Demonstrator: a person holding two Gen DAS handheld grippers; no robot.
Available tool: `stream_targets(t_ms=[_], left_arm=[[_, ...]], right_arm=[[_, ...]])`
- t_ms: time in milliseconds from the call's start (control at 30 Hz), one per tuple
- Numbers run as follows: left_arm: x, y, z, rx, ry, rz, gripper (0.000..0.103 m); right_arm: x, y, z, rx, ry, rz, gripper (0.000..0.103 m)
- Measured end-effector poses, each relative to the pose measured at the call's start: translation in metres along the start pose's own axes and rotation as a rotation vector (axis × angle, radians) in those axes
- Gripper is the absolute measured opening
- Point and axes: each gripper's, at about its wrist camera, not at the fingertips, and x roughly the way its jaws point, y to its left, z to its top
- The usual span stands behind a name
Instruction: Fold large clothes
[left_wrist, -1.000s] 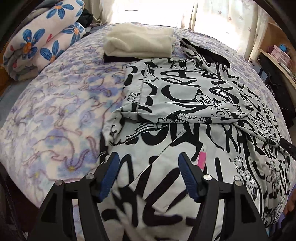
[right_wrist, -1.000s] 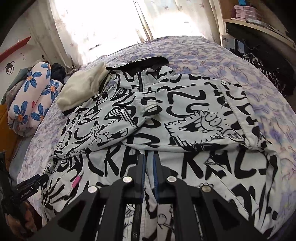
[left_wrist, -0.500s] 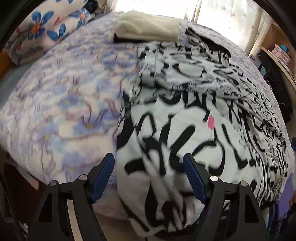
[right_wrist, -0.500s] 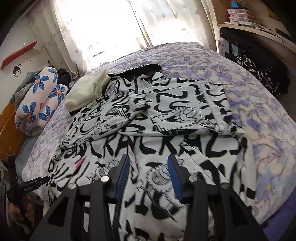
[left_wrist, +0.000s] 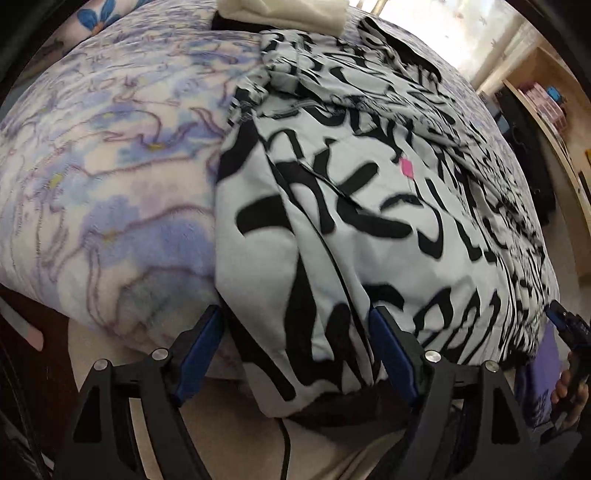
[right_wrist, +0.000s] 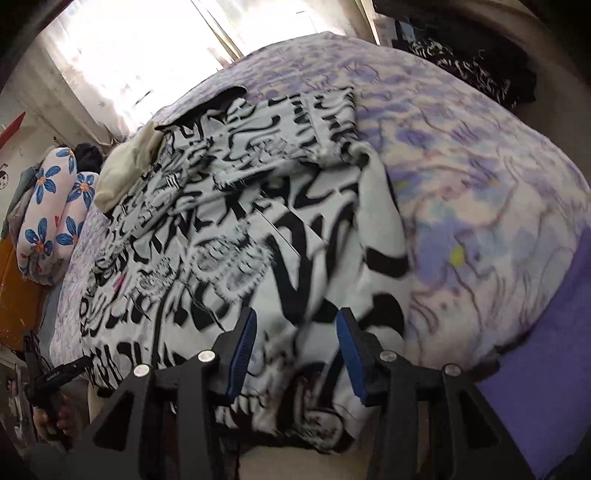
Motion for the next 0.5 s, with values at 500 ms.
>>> stream_targets(t_ms=[500], left_arm=[[0.025,0.006,-0.004,0.033,0.055,-0.137,0.101]], right_arm=[[-0.007,-0.016,-0.04,-0.089,0.118,-0.004,0.045]])
